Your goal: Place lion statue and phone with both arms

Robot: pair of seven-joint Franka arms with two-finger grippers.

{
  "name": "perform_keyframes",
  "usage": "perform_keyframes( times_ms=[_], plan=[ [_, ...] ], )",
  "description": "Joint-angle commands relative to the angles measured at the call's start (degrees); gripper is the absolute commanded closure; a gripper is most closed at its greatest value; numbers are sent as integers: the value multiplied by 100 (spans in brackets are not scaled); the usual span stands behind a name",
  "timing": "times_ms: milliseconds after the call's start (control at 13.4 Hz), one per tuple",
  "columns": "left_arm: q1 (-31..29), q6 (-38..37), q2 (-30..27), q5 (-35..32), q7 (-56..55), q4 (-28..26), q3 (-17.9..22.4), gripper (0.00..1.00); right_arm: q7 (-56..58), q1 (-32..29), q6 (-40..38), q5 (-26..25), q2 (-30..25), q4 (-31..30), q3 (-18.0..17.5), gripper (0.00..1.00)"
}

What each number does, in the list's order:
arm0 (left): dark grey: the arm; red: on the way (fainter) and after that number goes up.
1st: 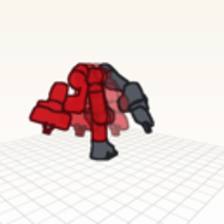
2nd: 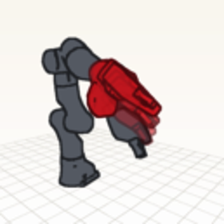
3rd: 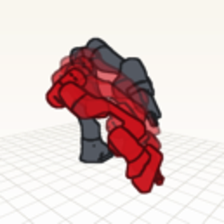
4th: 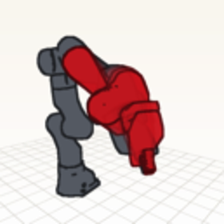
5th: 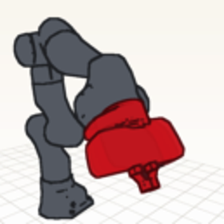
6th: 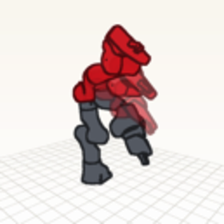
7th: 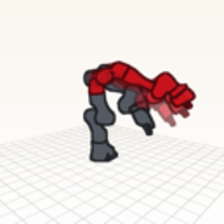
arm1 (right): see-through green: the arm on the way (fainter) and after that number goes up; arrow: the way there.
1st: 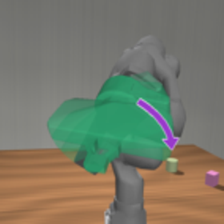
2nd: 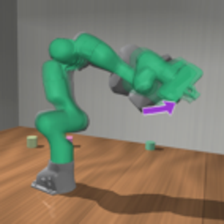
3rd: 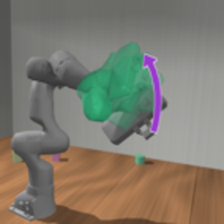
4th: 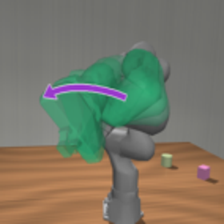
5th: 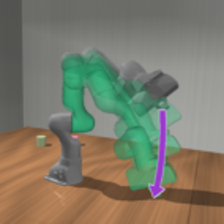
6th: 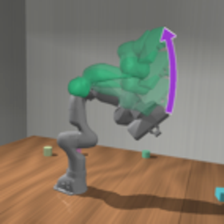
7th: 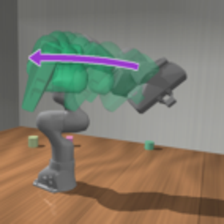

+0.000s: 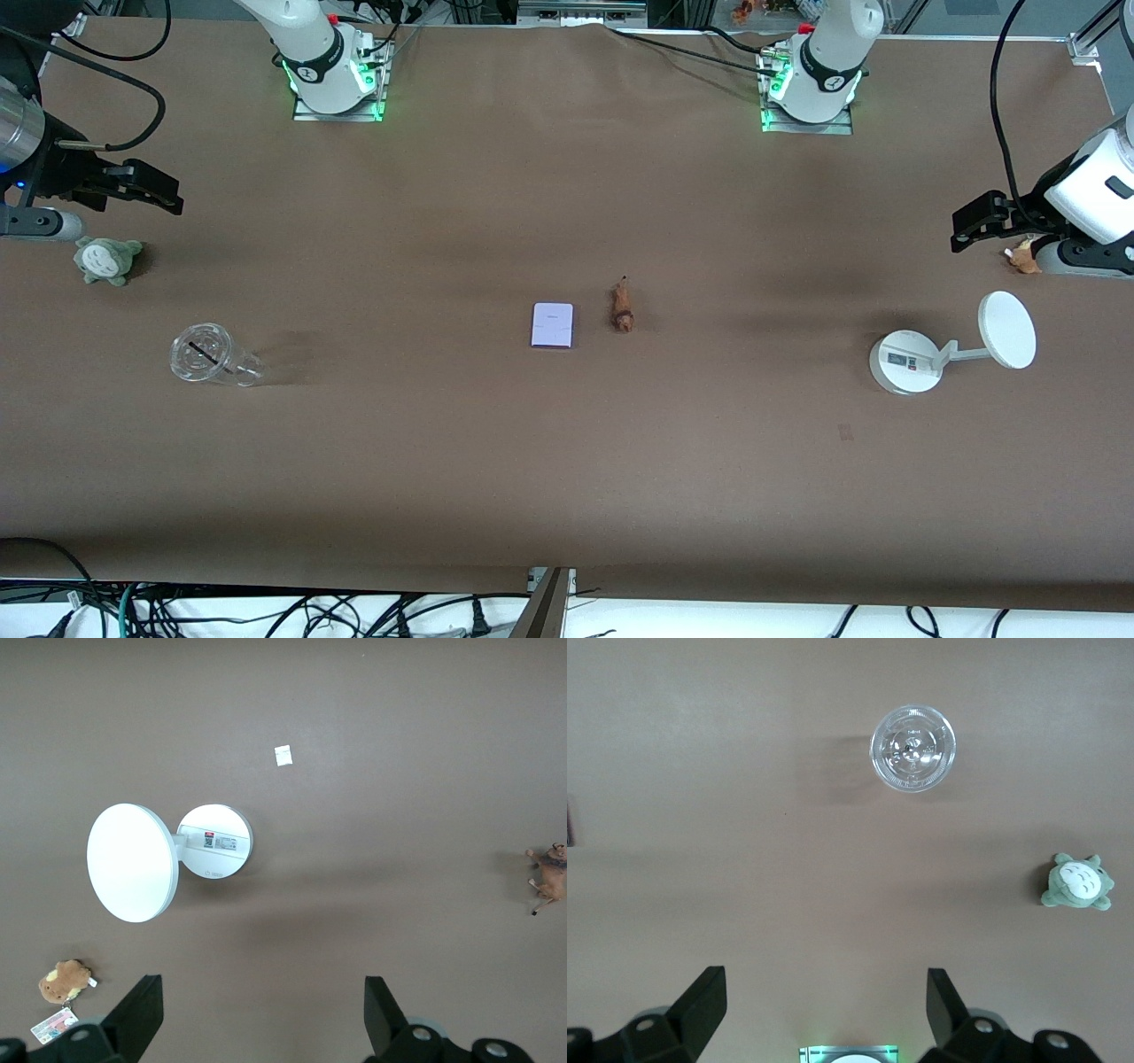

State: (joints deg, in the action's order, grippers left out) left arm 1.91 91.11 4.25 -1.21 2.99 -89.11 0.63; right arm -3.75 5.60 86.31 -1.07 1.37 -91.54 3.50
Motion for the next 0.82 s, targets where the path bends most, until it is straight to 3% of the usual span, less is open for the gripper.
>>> perform_keyframes(
  times_ms=[0,748],
  plan=[
    [28,-164,84,-29,0,175,-2,0,32,-86,79,46,-93,-92,-87,0],
    [29,-164,76,-47,-44,184,-2,0,15,37,9,-25,135,101,-140,0]
  ],
)
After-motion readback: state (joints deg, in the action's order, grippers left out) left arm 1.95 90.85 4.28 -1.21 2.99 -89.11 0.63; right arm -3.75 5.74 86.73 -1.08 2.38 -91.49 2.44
